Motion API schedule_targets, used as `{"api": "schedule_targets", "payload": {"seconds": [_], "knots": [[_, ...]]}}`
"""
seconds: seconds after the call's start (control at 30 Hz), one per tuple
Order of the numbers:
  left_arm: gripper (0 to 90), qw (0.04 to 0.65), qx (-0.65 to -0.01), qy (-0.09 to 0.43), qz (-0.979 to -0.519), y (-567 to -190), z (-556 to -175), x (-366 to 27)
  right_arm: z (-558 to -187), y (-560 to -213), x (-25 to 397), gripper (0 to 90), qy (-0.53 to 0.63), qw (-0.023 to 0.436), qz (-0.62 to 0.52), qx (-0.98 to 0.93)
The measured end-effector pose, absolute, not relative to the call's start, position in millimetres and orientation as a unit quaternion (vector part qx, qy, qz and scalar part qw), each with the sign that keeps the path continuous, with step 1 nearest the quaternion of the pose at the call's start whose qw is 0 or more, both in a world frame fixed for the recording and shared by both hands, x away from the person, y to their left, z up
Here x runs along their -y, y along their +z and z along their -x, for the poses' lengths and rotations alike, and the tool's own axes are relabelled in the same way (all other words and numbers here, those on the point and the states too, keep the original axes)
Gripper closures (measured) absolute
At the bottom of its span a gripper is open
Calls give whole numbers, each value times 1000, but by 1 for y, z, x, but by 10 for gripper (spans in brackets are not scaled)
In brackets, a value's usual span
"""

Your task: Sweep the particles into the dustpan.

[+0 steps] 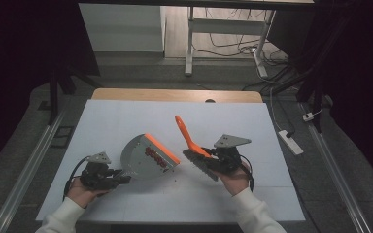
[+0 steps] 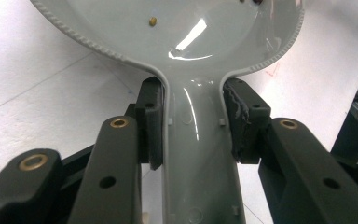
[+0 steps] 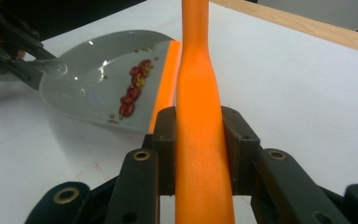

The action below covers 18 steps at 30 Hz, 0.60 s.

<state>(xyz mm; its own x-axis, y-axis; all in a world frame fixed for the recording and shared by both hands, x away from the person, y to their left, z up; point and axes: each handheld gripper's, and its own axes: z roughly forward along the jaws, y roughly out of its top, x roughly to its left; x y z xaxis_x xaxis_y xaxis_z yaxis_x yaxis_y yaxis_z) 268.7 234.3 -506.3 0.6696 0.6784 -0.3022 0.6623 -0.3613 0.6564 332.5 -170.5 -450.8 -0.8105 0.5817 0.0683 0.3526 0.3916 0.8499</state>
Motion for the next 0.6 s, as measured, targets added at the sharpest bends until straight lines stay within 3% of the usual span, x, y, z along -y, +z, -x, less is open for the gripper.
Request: {"api": "schedule_targets", "payload": {"seconds": [0.3, 0.6], "knots": [[614, 381, -389, -1, -838, -506, -260, -238, -336, -459, 185, 704, 453, 127, -314, -825], [614, 359, -350, -26, -865, -511, -240, -250, -344, -473, 165, 704, 427, 120, -307, -842]]}}
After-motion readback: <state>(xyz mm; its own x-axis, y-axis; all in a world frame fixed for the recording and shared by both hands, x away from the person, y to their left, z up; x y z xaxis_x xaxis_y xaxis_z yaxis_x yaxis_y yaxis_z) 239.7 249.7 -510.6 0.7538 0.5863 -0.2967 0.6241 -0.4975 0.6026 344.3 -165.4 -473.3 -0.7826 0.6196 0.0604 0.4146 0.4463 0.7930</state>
